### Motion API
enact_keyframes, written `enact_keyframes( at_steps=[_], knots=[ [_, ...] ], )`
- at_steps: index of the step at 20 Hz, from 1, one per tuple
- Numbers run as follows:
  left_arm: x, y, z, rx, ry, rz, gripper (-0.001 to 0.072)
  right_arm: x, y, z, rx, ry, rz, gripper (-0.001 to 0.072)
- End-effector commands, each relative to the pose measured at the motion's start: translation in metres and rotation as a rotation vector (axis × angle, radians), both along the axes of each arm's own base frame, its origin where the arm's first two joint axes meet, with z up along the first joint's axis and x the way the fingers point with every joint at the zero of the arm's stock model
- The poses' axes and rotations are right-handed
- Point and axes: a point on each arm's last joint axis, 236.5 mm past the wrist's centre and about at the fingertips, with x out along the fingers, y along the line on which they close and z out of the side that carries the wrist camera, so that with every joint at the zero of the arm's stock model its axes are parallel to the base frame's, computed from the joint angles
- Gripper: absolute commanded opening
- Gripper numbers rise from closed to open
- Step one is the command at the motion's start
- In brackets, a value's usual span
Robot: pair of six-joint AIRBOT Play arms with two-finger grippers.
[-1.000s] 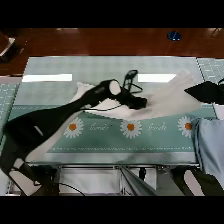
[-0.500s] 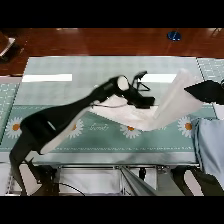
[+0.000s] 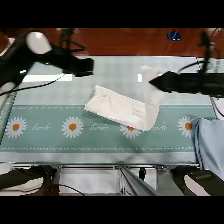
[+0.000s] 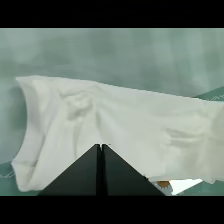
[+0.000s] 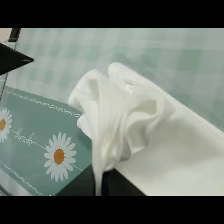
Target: Fold the shirts.
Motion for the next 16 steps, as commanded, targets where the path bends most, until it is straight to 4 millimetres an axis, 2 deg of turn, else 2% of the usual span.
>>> enact_keyframes(
  at_steps=[1, 3, 6, 9, 10, 11, 12, 14, 16],
  knots=[
    [-0.043, 0.054, 0.025, 0.008, -0.142, 0.111, 0.002, 0.031, 0.081, -0.032, 0.014, 0.027, 0.085, 0.0022],
    [-0.08, 0.059, 0.009, -0.015, -0.122, 0.131, 0.002, 0.044, 0.121, -0.055, 0.001, 0.057, 0.144, 0.0022],
    [-0.119, 0.063, -0.026, -0.034, -0.067, 0.16, 0.002, 0.054, 0.168, -0.092, -0.021, 0.104, 0.22, 0.0022],
    [-0.139, 0.058, -0.059, -0.058, 0.013, 0.163, 0.0021, 0.058, 0.193, -0.129, -0.034, 0.173, 0.244, 0.0023],
    [-0.142, 0.058, -0.068, -0.061, 0.033, 0.167, 0.002, 0.057, 0.197, -0.14, -0.036, 0.203, 0.24, 0.0079],
    [-0.142, 0.058, -0.074, -0.063, 0.039, 0.176, 0.002, 0.055, 0.2, -0.148, -0.035, 0.226, 0.241, 0.0237],
    [-0.14, 0.059, -0.08, -0.065, 0.038, 0.186, 0.002, 0.05, 0.203, -0.153, -0.036, 0.242, 0.255, 0.0426],
    [-0.136, 0.06, -0.086, -0.067, 0.029, 0.204, 0.002, 0.049, 0.196, -0.148, -0.059, 0.211, 0.302, 0.0415],
    [-0.131, 0.061, -0.088, -0.069, 0.021, 0.213, 0.002, 0.058, 0.164, -0.122, -0.062, 0.218, 0.32, 0.0415]
  ],
)
